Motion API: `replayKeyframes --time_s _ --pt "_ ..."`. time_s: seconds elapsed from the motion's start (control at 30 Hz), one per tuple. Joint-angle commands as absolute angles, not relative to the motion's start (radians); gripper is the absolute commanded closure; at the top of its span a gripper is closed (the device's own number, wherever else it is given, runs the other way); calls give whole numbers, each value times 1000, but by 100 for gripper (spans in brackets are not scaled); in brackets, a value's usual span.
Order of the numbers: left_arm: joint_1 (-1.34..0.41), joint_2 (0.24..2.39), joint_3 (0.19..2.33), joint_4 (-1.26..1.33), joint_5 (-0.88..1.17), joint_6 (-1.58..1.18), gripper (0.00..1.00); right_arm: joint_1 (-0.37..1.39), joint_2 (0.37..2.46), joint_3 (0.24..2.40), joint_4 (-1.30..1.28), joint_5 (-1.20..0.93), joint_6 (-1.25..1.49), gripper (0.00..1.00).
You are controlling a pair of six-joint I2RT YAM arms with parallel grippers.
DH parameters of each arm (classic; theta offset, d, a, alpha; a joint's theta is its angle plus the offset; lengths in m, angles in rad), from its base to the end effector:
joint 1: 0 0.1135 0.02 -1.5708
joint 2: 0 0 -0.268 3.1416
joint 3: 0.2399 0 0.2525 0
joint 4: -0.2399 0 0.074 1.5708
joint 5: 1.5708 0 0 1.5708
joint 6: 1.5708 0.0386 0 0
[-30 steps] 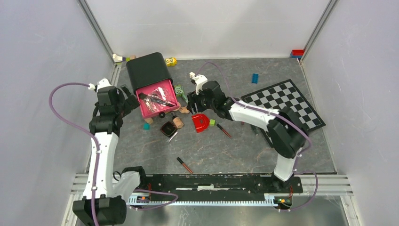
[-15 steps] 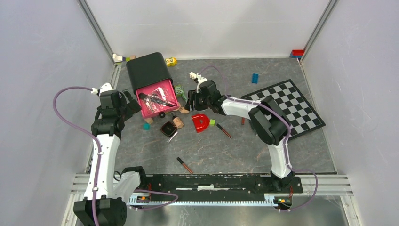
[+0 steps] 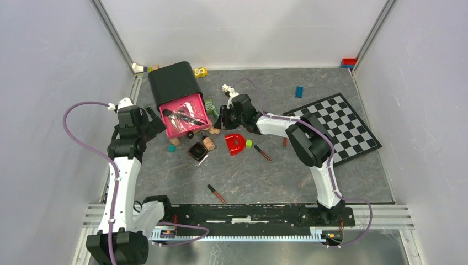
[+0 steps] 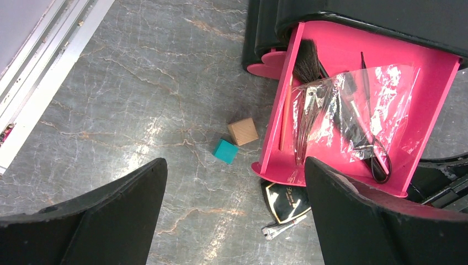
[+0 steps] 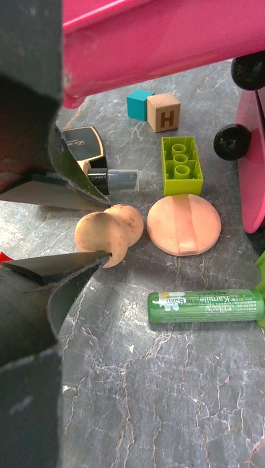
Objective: Organize the makeup
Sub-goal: Pick up the makeup tool from the center of the board.
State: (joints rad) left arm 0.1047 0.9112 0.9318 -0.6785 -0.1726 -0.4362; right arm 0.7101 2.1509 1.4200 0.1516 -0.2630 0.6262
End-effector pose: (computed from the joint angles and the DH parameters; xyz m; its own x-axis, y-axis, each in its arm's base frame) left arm 0.1867 0.0263 0.3218 -0.4506 -0.4658 -0.7616 -0.4727 0.8481 -0.2391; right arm 0.3595 0.3223 0.1577 -0.8020 0.0569 -0.5947 -0.4004 0.6875 0.6058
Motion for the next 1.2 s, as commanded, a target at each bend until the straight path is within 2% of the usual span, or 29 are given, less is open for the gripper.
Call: replayKeyframes --time_s 0.0,0.1,0.27,0.47,0.87,0.93,1.07,1.17 --pt "106 912 934 -644 -165 -442 0 701 2148 1433 182 -272 626 63" --pt "106 913 933 -644 -164 -442 0 698 2129 1420 171 -246 606 73" --pt "106 918 934 -644 -163 -443 0 695 2075 1388 168 -206 574 84" --pt "105 919 934 -644 -164 -442 0 686 2020 1355 164 -181 552 88" --pt "105 918 935 -645 -166 -442 0 676 1872 1311 125 -76 468 89" --pt "106 916 936 -646 -167 -442 0 677 1863 1320 119 -77 452 83" --pt "106 914 936 -645 -167 -442 0 677 1895 1345 80 -93 431 61" --pt "106 914 935 -647 -167 -442 0 677 1926 1355 68 -120 417 51"
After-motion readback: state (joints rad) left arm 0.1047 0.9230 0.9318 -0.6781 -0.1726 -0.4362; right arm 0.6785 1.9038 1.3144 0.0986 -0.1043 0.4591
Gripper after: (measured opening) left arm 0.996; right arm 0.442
